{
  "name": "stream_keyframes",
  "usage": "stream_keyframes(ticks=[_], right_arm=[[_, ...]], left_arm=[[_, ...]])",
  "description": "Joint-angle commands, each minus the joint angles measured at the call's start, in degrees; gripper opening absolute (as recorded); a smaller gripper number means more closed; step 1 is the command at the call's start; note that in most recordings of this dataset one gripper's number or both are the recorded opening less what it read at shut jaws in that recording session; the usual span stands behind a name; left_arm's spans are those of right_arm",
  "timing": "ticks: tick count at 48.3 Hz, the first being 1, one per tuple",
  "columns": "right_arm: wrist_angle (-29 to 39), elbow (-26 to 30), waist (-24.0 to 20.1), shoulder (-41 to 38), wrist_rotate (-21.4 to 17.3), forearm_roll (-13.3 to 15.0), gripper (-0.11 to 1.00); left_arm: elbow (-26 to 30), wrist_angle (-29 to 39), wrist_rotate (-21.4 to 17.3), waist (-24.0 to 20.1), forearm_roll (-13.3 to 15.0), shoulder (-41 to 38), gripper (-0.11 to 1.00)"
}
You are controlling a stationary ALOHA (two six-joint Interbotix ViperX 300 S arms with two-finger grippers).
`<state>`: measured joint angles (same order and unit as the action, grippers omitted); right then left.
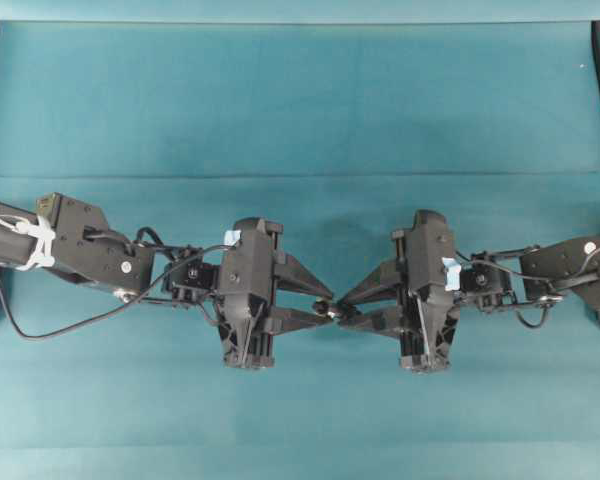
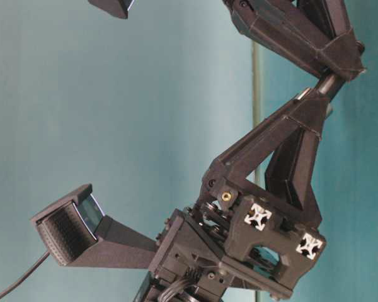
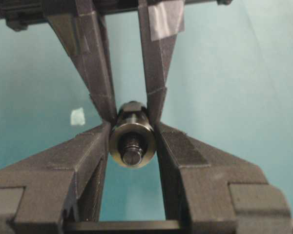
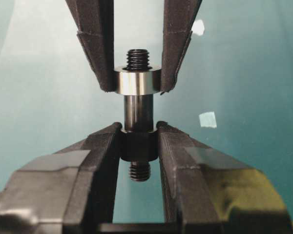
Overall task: Insert the washer onto the shaft with both hands.
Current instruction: 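Push the washer with the left gripper onto the shaft's threaded tip, then slide the washer down the shaft to the hex shoulder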
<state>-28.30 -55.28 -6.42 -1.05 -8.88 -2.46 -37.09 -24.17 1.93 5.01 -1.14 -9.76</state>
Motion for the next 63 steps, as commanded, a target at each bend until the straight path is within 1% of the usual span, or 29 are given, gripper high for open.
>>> stream_keyframes(ticks=[1, 16, 28, 45, 63], right_arm=[[-0.70, 0.88, 0.09, 0.44, -0.26, -0.09, -0.01], [-0.79, 0.97, 0.09, 0.44, -0.18, -0.09, -0.01], [-2.37, 0.88, 0.09, 0.35, -0.35, -0.09, -0.01], [-2.37, 1.14, 0.09, 0.35, -0.44, -0.09, -0.01], [-2.11, 1.32, 0.00, 0.18, -0.44, -0.09, -0.01]], left_arm=[[0.88, -0.62, 0.09, 0.26, -0.09, 0.35, 0.36], [1.05, -0.62, 0.09, 0.26, 0.00, -0.18, 0.36], [1.58, -0.35, 0.00, 0.26, 0.00, -0.70, 0.36], [1.58, -0.26, 0.00, 0.26, -0.09, -0.79, 0.36], [2.99, 0.09, 0.09, 0.18, -0.09, -1.41, 0.36]])
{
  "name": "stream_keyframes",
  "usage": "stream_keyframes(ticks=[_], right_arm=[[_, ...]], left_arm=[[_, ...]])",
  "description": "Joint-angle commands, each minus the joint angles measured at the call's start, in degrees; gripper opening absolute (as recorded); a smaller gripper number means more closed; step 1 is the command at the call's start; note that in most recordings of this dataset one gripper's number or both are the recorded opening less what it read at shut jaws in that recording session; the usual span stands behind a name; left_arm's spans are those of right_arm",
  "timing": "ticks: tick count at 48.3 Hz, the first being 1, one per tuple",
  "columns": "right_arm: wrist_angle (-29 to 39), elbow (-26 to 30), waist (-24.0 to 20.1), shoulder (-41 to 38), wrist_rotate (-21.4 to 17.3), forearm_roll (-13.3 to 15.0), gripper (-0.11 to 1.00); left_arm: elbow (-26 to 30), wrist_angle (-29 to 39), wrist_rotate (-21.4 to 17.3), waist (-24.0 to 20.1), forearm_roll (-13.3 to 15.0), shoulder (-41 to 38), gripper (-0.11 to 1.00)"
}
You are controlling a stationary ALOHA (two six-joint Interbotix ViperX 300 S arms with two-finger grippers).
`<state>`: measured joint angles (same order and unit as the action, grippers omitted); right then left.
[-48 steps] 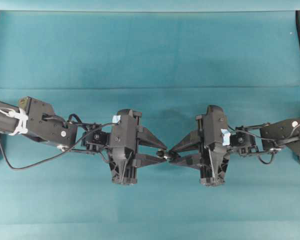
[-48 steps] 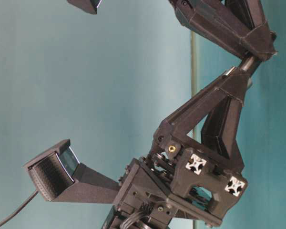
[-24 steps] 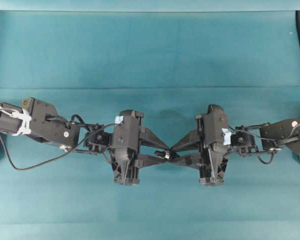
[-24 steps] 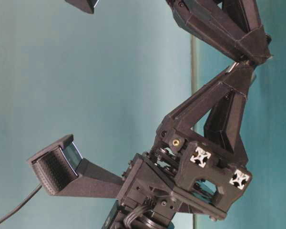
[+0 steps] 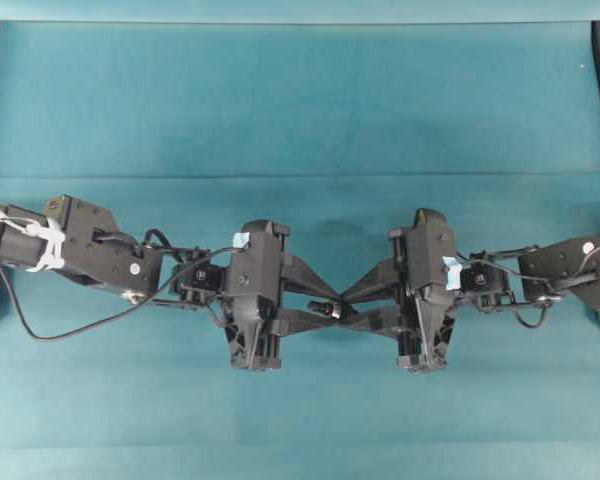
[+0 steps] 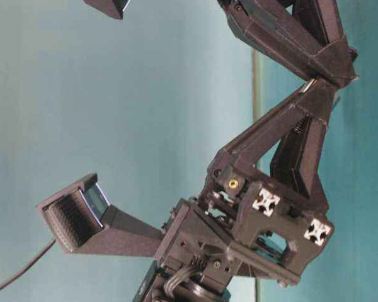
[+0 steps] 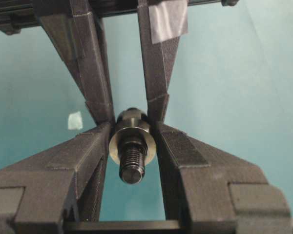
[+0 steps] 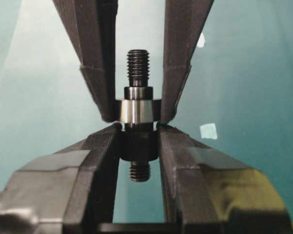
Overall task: Insert the washer onto the shaft with both hands.
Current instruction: 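Slide the washer down the shaft to the hex shoulder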
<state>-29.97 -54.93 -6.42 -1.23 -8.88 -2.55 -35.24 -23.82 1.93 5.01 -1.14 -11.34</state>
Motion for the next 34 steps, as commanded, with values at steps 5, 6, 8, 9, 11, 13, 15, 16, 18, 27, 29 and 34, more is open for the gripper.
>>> stream_keyframes(ticks=[5, 6, 8, 9, 11, 13, 15, 16, 18, 27, 29, 34], right_arm=[[-0.44, 0.97, 0.00, 0.35, -0.44, 0.00, -0.01], [-0.44, 0.97, 0.00, 0.35, -0.44, 0.00, -0.01], [-0.35, 0.97, 0.00, 0.35, -0.44, 0.00, -0.01], [-0.35, 0.97, 0.00, 0.35, -0.44, 0.00, -0.01], [-0.26, 0.97, 0.00, 0.35, -0.44, 0.00, -0.01], [-0.35, 0.97, 0.00, 0.35, -0.44, 0.00, -0.01], [-0.26, 0.97, -0.09, 0.35, -0.44, 0.00, -0.01], [-0.26, 0.97, 0.00, 0.35, -0.44, 0.00, -0.01], [-0.26, 0.97, -0.09, 0.35, -0.44, 0.00, -0.01], [-0.18, 0.97, -0.09, 0.26, -0.44, 0.00, -0.01], [-0.18, 0.97, -0.09, 0.26, -0.44, 0.00, -0.01], [-0.18, 0.88, -0.09, 0.18, -0.44, 0.00, -0.01]], left_arm=[[1.41, -0.26, 0.09, 0.26, -0.09, 0.09, 0.36], [1.41, -0.35, 0.09, 0.26, 0.00, 0.09, 0.36], [1.41, -0.26, 0.09, 0.26, 0.00, 0.18, 0.36], [1.49, -0.26, 0.18, 0.26, -0.09, 0.09, 0.36], [1.49, -0.26, 0.18, 0.26, -0.09, 0.09, 0.36], [1.41, -0.26, 0.26, 0.18, -0.09, 0.09, 0.36], [1.41, -0.18, 0.26, 0.18, 0.00, 0.09, 0.36], [1.49, 0.09, 0.35, 0.18, 0.00, 0.18, 0.36], [1.58, 0.62, 0.62, 0.18, -0.09, 0.09, 0.36], [2.29, 2.55, 2.55, 0.18, -0.09, 0.00, 0.36], [2.37, 2.55, 2.90, 0.18, 0.00, -0.09, 0.37], [2.46, 2.72, 3.34, 0.09, -0.09, -0.09, 0.39]])
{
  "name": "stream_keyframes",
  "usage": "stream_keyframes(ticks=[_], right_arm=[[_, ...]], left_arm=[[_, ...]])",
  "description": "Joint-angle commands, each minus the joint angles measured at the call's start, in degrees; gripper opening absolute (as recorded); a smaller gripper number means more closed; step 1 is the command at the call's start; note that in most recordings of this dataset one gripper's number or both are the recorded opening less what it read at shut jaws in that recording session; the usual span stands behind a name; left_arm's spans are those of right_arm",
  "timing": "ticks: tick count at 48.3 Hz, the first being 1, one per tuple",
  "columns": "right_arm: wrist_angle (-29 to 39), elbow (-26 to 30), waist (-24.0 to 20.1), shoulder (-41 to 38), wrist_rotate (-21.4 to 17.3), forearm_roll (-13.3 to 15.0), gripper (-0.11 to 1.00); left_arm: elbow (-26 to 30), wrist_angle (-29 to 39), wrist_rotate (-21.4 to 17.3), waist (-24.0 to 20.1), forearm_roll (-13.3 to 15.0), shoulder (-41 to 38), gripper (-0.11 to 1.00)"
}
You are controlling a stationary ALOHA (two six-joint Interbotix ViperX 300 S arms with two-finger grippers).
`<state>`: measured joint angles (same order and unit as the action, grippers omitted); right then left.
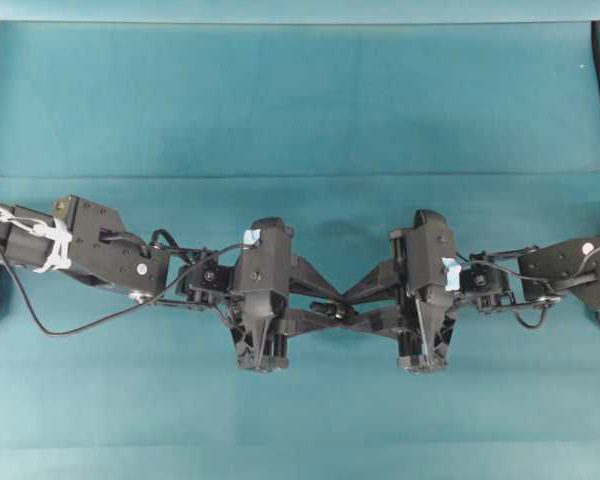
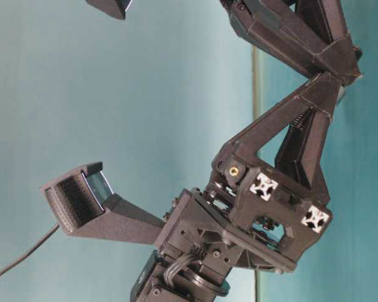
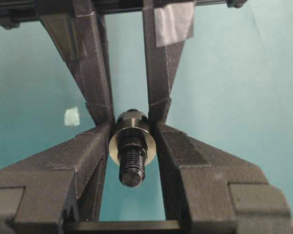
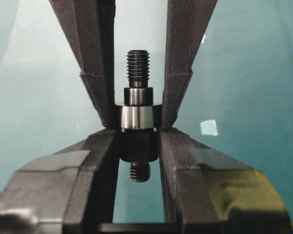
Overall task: Insert the washer onto the shaft with both hands.
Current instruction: 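Slide the washer down the shaft to the hex shoulder, then open the left gripper and pull it back left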
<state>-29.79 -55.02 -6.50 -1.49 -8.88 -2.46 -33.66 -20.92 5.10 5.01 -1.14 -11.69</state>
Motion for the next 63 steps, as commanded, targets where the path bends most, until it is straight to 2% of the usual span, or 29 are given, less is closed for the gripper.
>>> stream_keyframes(ticks=[1, 7, 11, 24, 43, 63], right_arm=[[-0.35, 1.05, 0.00, 0.44, -0.44, -0.09, -0.01], [-0.35, 1.05, 0.00, 0.35, -0.44, -0.09, -0.01], [-0.35, 0.97, 0.00, 0.44, -0.44, -0.09, -0.01], [-0.35, 0.88, 0.00, 0.44, -0.35, -0.09, -0.01], [-0.26, 0.79, 0.00, 0.35, -0.18, -0.09, -0.01], [0.09, 0.79, 0.00, 0.44, -0.09, -0.09, -0.01]], left_arm=[[0.88, -0.18, 0.18, 0.09, 0.00, 0.26, 0.45], [1.14, -0.09, 0.18, 0.09, -0.09, 0.44, 0.82], [1.23, -0.09, 0.18, 0.09, 0.00, 0.53, 0.96], [0.97, 1.41, -0.09, 0.09, -0.09, 1.23, 0.93], [-3.52, 19.16, -0.88, 0.09, -0.09, 13.36, 0.92], [-12.22, 20.21, -0.97, 0.09, 0.00, 26.72, 0.92]])
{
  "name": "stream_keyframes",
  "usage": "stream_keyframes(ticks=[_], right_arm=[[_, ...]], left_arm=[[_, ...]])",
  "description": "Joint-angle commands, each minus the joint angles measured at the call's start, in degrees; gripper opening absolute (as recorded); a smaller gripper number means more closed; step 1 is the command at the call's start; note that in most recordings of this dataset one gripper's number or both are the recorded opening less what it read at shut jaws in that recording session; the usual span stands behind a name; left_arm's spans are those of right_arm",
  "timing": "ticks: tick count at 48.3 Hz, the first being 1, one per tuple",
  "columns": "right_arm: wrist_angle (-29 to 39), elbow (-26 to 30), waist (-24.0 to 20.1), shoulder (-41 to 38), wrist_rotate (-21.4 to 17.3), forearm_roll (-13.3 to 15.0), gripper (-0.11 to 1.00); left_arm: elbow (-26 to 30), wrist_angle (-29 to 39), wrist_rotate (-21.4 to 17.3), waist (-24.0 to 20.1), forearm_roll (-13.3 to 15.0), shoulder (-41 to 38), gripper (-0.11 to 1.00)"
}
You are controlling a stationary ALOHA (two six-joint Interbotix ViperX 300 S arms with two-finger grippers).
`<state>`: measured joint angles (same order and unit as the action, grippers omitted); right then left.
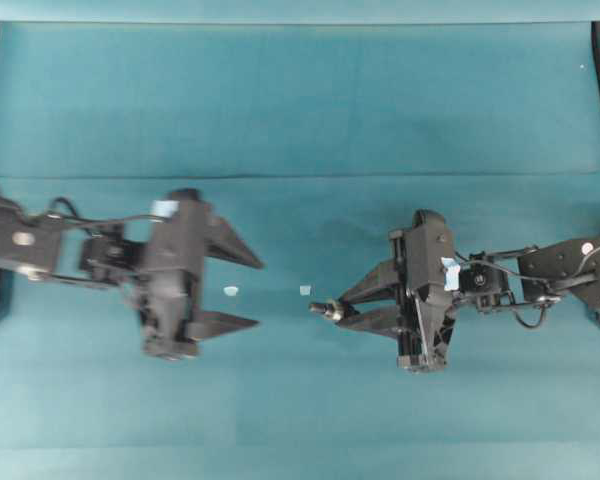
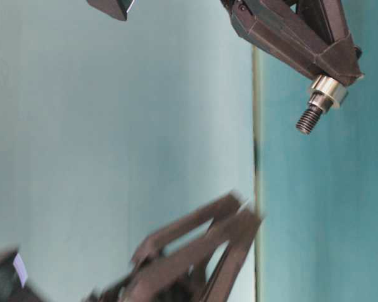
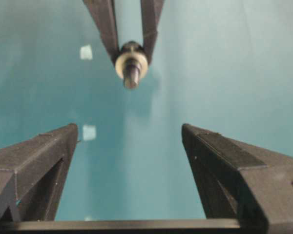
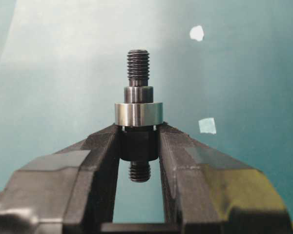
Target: Insert the washer onto the shaft with both hands.
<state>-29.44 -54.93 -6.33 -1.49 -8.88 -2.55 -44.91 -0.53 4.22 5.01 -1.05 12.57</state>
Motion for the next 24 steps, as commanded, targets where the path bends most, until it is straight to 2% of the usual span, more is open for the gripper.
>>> stream_keyframes(ticks=[1, 24], right_arm=[[-0.26, 0.70, -0.18, 0.44, -0.09, 0.00, -0.01], [-0.26, 0.88, -0.18, 0.35, -0.26, 0.00, -0.01]], left_arm=[[-1.41, -0.18, -0.09, 0.09, -0.18, 3.08, 0.92], [-4.39, -0.09, 0.09, 0.18, -0.18, 7.91, 0.92]])
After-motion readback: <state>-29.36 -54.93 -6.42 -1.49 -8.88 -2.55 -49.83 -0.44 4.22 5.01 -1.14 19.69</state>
